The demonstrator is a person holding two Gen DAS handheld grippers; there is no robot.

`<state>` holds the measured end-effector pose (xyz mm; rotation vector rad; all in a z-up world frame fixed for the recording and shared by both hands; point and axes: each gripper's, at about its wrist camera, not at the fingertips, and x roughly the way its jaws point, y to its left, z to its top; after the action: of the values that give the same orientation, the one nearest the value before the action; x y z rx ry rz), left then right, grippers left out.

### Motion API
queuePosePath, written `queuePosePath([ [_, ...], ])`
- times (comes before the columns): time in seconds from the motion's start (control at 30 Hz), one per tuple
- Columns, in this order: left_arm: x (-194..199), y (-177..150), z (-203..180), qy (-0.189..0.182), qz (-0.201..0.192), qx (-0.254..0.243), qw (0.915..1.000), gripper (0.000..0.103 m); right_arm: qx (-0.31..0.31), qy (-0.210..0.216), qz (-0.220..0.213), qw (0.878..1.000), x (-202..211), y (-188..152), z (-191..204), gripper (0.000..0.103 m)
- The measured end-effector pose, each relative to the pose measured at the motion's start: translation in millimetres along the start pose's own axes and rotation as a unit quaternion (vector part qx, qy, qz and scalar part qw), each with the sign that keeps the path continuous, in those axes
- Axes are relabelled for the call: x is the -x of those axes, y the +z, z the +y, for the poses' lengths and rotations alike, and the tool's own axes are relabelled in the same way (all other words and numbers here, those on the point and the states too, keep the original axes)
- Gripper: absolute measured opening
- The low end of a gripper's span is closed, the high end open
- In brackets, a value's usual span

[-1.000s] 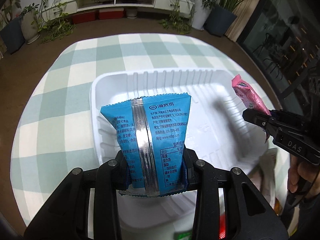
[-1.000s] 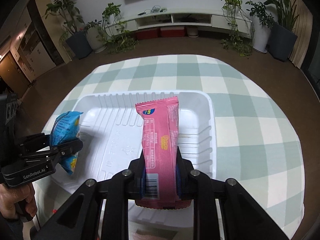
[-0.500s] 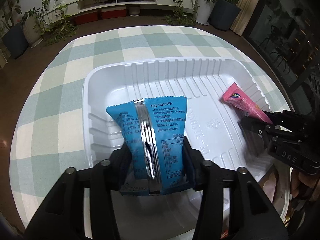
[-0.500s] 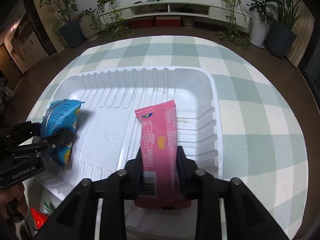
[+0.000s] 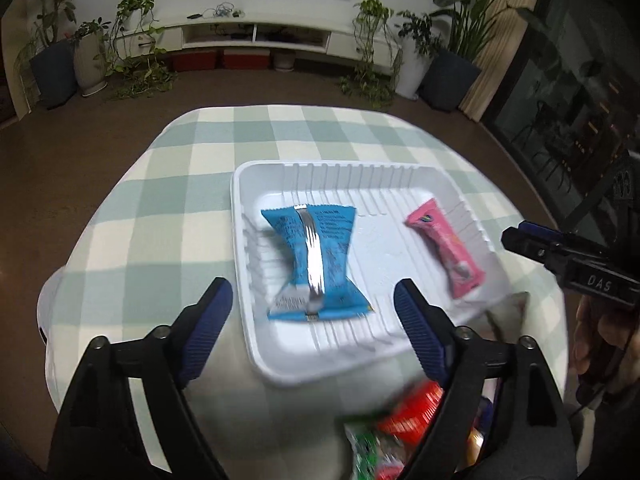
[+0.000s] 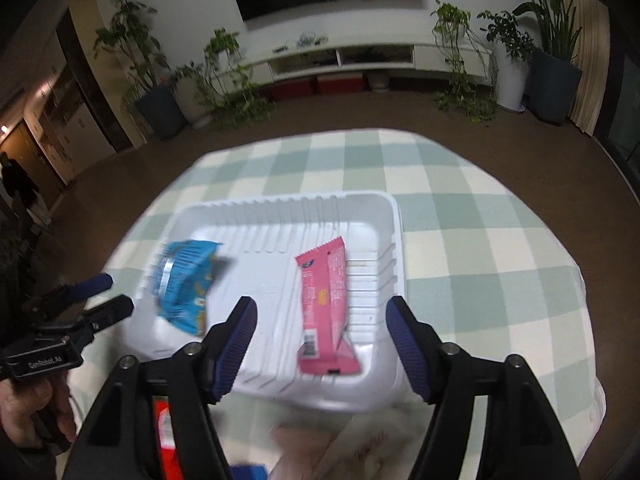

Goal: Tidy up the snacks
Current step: 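Lower both packets into the white tray and open both grippers, then grasp the black packet with the left gripper while the right gripper grasps the orange bar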

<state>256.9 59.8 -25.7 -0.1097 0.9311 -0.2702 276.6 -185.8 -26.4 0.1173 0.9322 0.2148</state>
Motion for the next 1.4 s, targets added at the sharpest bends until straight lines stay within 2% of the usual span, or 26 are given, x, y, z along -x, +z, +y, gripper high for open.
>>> queuePosePath([
  [0.17,55.8,-49.5,-7.5,-0.011,-0.02,0.023,0.9995,0.093,-0.023,0.041,-0.05,0.998,71.4,-34.3,-1.5,0.08],
  [0.33,92.1,-122.0,-11.8,-0.019,-0.019,0.094,0.9953,0.093,-0.054,0.047,-0.085,0.994,122.6,-98.7,-7.4,0.082],
  [0.5,88.1,-196.6,-27.7,-0.014,0.016,0.149,0.9887,0.093,-0.096,0.039,-0.097,0.99,141.3,-161.1,-14.1,0.082],
  [0.6,75.2,-216.3,-42.9,0.008,0.038,0.152,0.9876,0.093,-0.122,0.039,-0.095,0.987,141.9,-188.8,-20.0,0.082],
  [0.8,72.4,-218.9,-66.3,0.057,0.035,0.119,0.9906,0.093,-0.125,0.04,-0.083,0.988,140.7,-204.7,-18.2,0.082],
  [0.93,70.1,-221.1,-68.7,0.074,0.043,0.101,0.9912,0.094,-0.119,0.043,-0.082,0.989,139.0,-205.9,-14.7,0.082],
  [1.17,67.7,-215.1,-56.0,0.062,0.07,0.078,0.9926,0.095,-0.11,0.041,-0.071,0.991,134.3,-212.3,-9.0,0.082],
  [1.4,69.7,-207.0,-44.4,0.059,0.076,0.093,0.991,0.094,-0.098,0.044,-0.06,0.992,128.6,-218.6,-0.3,0.082],
])
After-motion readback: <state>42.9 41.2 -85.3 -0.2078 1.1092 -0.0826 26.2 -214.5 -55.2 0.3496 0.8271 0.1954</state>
